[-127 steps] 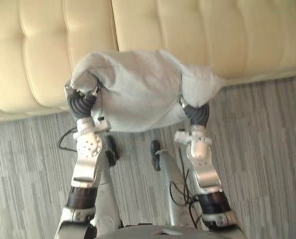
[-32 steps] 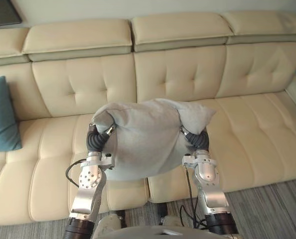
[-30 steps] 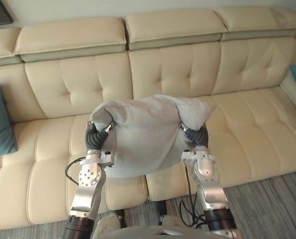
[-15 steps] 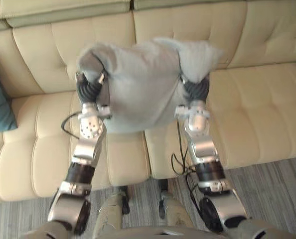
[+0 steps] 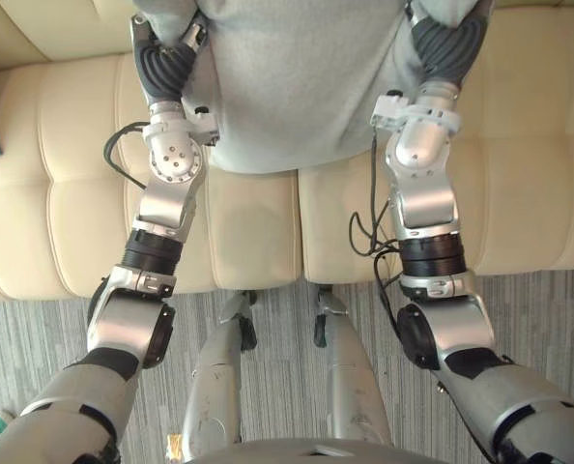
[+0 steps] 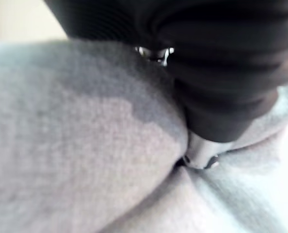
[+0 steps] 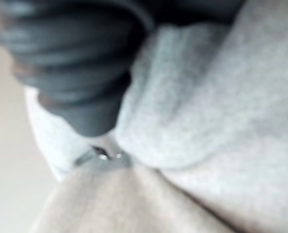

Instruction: Pick up cushions and gather them together orderly.

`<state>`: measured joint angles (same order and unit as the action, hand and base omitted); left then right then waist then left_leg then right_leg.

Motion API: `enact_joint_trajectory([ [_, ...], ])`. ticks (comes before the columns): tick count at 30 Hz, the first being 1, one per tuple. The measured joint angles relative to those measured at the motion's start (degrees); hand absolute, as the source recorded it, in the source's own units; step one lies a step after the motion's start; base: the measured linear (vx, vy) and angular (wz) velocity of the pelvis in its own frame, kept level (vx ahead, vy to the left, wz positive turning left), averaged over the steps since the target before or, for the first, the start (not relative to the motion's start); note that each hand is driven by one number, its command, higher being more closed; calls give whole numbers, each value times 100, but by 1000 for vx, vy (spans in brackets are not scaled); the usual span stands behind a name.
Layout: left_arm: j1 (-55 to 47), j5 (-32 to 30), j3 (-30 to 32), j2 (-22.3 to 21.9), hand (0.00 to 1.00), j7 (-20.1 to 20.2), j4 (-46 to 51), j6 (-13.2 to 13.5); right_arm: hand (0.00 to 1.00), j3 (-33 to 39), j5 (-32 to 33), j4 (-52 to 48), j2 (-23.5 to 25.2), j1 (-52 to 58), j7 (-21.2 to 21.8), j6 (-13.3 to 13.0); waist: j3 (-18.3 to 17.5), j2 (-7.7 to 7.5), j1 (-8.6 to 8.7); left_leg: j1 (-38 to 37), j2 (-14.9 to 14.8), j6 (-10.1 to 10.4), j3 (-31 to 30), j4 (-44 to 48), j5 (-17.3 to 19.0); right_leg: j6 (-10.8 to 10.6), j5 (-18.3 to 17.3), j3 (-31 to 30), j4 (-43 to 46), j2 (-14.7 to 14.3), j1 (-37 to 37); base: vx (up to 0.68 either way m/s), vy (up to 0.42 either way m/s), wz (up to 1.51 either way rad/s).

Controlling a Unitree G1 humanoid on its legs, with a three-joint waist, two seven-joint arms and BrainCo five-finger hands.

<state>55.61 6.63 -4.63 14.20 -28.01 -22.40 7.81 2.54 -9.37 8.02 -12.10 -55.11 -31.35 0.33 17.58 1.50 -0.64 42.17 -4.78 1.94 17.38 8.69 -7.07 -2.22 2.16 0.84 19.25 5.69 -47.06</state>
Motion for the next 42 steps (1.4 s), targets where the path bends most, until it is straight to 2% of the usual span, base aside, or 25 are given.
enact_joint_trajectory([
  [3, 232, -4, 98, 59, 0, 99, -97, -31, 0, 214, 11, -4, 3, -61, -48, 14, 23, -5, 39, 321, -42, 7, 116, 17, 6, -19, 26, -8, 9, -5, -330, 0, 0, 0],
  [6, 423, -3, 293, 92, 0, 112, -98, -39, 0, 265, 53, -9, -22, -409, -62, 15, 213, 1, 90, 341, -71, -56, 177, 102, 51, -29, 48, -58, 5, -24, -338, 2, 3, -9],
  [11, 467, -3, 546, 511, 0, 235, -86, -82, 0, 270, 251, -42, -186, -632, -16, -9, 264, -8, 33, 502, -207, -117, 323, 338, 174, -23, 88, -154, -35, -115, -442, 19, -18, -14],
  [17, 406, 5, 1034, 1029, 0, 356, -59, -121, 0, 443, 795, -33, -984, -633, 133, -18, 264, -8, 55, 489, -271, -127, 439, 465, 165, -23, 87, -165, -19, -130, -393, 33, -24, -3],
  [22, -360, 277, 1699, 1219, 0, 466, -50, -123, 0, 588, 1601, 216, -1663, -594, 339, -69, 265, -7, 112, 213, -275, -95, 399, 532, 221, 8, -6, -129, 0, -126, -71, 17, -41, 1],
  [25, -981, 347, 1987, 1220, 0, 502, 96, -154, 0, 641, 1688, 186, -1913, -299, 388, -158, 264, -7, 144, 51, -267, -141, 295, 563, 359, 33, -203, -13, 245, -104, 44, 8, -57, 20],
  [28, -2327, 443, 2334, 1213, 0, 653, 579, -199, 0, 766, 1683, -232, -2074, 791, 518, -183, 264, -7, 107, -202, -284, -174, 186, 812, 492, 54, -485, 42, 588, -82, 310, 45, -74, 16],
  [31, -3423, 437, 2620, 965, 0, 875, 905, -211, 0, 773, 1674, -562, -1921, 2011, 759, -191, 261, -6, 61, -548, -372, -120, 137, 1040, 716, 84, -611, 155, 612, -101, 772, 77, -45, 0],
  [32, -4081, 436, 2684, 709, 0, 1011, 976, -212, 0, 849, 1672, -678, -1663, 2781, 909, -191, 254, -5, 49, -816, -421, -115, 100, 1200, 871, 77, -694, 198, 609, -119, 1128, 91, -21, -1],
  [35, -4964, 427, 2678, 202, 0, 1250, 1073, -217, 0, 908, 1666, -827, -1106, 3798, 1157, -263, 208, -1, 57, -1166, -467, -123, 70, 1411, 1107, 58, -807, 223, 588, -126, 1581, 66, 12, -5],
  [36, -5443, 426, 2616, -159, 0, 1390, 1070, -226, 0, 894, 1647, -857, -753, 4414, 1320, -264, 66, -7, 55, -1297, -488, -125, 64, 1485, 1232, 35, -836, 247, 514, -130, 1787, 68, 30, -4],
  [38, -5897, 424, 2423, -462, 0, 1584, 1034, -239, 0, 883, 1556, -852, -397, 5018, 1520, -263, -55, -8, 56, -1485, -498, -138, 43, 1511, 1323, 27, -838, 294, 379, -136, 2067, 71, 43, -1],
  [39, -6232, 422, 2192, -667, 0, 1764, 903, -242, 0, 838, 1316, -726, -50, 5494, 1685, -280, -211, -34, 47, -1684, -495, -145, 49, 1510, 1370, 17, -831, 289, 277, -142, 2309, 85, 64, -3],
  [42, -6543, 390, 1892, -851, 0, 2051, 260, -260, 0, 610, 840, 21, 431, 6016, 2013, -278, -542, -100, 33, -2026, -496, -147, 102, 1464, 1445, -58, -775, 257, -15, -166, 2706, 41, 45, -11],
])
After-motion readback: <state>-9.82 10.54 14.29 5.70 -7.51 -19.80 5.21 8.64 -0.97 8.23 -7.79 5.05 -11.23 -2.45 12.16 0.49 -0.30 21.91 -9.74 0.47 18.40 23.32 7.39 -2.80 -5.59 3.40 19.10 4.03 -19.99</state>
